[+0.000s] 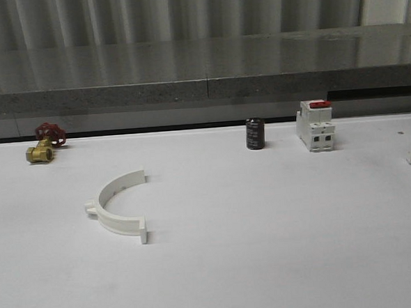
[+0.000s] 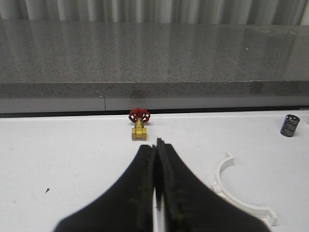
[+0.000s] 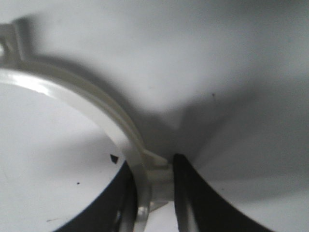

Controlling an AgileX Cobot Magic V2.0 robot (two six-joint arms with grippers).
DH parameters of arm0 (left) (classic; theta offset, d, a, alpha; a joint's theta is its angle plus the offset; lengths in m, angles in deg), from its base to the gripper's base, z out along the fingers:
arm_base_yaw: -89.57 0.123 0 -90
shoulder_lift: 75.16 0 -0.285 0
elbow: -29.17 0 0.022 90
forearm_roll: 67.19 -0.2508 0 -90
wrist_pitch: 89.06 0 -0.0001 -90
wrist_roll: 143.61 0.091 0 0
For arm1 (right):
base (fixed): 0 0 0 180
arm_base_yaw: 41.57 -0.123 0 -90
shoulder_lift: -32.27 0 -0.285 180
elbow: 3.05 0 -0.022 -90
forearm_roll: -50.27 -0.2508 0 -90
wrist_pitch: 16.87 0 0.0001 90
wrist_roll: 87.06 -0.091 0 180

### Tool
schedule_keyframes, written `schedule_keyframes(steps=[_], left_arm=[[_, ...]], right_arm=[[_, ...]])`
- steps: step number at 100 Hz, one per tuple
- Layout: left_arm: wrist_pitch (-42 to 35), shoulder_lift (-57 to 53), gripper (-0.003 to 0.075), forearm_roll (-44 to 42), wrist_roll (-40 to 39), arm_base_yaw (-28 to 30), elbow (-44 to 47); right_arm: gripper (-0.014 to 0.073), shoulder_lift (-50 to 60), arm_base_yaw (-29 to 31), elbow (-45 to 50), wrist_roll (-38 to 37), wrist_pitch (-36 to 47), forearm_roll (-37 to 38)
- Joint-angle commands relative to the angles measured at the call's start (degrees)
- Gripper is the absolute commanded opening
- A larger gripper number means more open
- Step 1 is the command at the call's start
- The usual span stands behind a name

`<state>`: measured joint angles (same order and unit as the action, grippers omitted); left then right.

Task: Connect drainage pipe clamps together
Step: 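Grasp the second white clamp half with the right gripper, then carry the clamp half to the placed half and join their ends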

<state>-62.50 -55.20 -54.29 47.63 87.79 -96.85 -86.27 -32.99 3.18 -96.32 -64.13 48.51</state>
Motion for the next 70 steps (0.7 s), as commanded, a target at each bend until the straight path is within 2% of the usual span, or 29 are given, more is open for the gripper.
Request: schedule_keyframes(steps=[1,27,42,70], left_arm=[[-4.2,0.5,-0.0021,1.0,-0.4,0.1,-1.5],[-4.2,0.5,-0.0021,1.0,-0.4,0.1,-1.5],[-4.2,0.5,-0.0021,1.0,-0.4,0.1,-1.5],[-4.2,0.5,-0.0021,1.0,-0.4,0.1,-1.5]], right_arm=[[0.0039,2.8,0.0,-1.6,-0.1,-0.2,0.5],[0.0038,7.7,-4.4,-1.6,-0.1,-2.9,6.9],[0.0038,11.7,-10.6,-1.7,-0.5,-4.4,6.7],[0.0038,10.9,-23.2,-7.3,-7.5,-8.9,6.8]])
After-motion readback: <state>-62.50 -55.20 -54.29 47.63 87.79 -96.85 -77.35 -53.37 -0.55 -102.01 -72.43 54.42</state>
